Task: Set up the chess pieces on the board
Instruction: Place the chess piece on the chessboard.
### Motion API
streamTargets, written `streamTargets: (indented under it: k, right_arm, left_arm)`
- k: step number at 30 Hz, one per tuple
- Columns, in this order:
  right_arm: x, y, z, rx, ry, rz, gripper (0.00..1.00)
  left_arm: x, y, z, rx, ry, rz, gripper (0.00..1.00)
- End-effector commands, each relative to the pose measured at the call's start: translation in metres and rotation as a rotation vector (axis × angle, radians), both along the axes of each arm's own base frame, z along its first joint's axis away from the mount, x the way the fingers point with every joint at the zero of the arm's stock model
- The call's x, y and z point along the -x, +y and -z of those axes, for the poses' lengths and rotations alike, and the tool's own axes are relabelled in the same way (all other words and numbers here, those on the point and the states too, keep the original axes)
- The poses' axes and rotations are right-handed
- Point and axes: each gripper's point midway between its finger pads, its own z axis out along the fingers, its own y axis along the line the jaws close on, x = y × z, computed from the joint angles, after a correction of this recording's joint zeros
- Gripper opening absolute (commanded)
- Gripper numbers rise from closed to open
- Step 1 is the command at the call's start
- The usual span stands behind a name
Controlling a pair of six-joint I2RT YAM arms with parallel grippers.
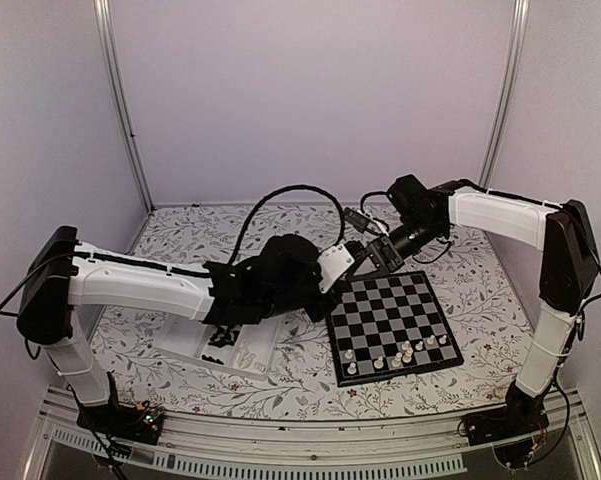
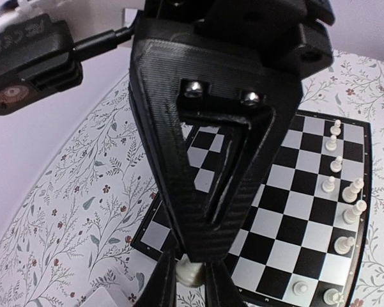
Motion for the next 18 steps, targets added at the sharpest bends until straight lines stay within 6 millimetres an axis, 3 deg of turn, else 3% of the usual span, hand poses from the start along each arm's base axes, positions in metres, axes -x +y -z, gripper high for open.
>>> streamTargets:
  k: [1,5,8,13,18]
  right_arm:
    - [-0.004,0.005,0.005,0.021,-0.037,-0.003,0.01]
    - [-0.016,0.002,0.010,0.091,-0.111,0.026,0.00]
    - [-0.029,-0.007,0.013,0.167,-0.219,0.053,0.00]
    - [-0.043,-0.028,0.015,0.296,-0.402,0.071,0.00]
    - [-0.038,-0.045,0.015,0.396,-0.526,0.020,0.00]
  left_arm:
    - [-0.006,-0.010,-0.020,0.057,-0.030,-0.031,0.07]
    - [-0.009,-0.004,-0.013,0.021,-0.023,-0.067,0.34]
    - [-0.003,0.011,-0.011,0.006,-0.016,-0.071,0.41]
    - [0.012,0.053,-0.025,0.055,-0.030,-0.081,0.60]
    - [-0.003,0.103,-0.033,0.085,-0.036,-0.220,0.62]
